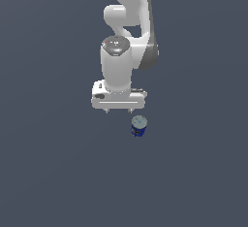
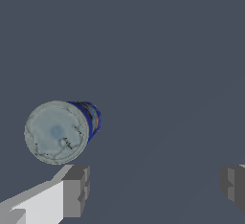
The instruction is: Pick up the object and move it to a goal position.
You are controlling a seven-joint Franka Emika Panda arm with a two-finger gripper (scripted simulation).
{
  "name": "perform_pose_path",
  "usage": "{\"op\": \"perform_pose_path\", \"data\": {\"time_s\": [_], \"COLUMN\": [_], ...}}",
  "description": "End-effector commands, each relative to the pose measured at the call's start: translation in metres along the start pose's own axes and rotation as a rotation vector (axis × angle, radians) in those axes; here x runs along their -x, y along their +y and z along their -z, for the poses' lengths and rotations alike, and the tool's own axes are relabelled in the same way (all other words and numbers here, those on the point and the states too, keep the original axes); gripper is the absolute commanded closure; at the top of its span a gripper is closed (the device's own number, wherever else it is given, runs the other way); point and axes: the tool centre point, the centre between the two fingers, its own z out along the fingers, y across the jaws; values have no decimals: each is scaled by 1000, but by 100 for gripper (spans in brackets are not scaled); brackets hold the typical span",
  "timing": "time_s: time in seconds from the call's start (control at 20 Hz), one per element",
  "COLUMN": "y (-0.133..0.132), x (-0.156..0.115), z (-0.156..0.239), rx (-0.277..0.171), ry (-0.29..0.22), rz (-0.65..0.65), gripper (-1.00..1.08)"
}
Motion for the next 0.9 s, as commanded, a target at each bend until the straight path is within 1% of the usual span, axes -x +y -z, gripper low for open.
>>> {"op": "perform_pose_path", "data": {"time_s": [0.0,0.45,0.85], "y": [0,-8,-8], "x": [0,5,5], "z": [0,-8,-8], "rx": [0,17,17], "ry": [0,-25,-25], "rz": [0,71,72], "gripper": [-92,-92,-92]}}
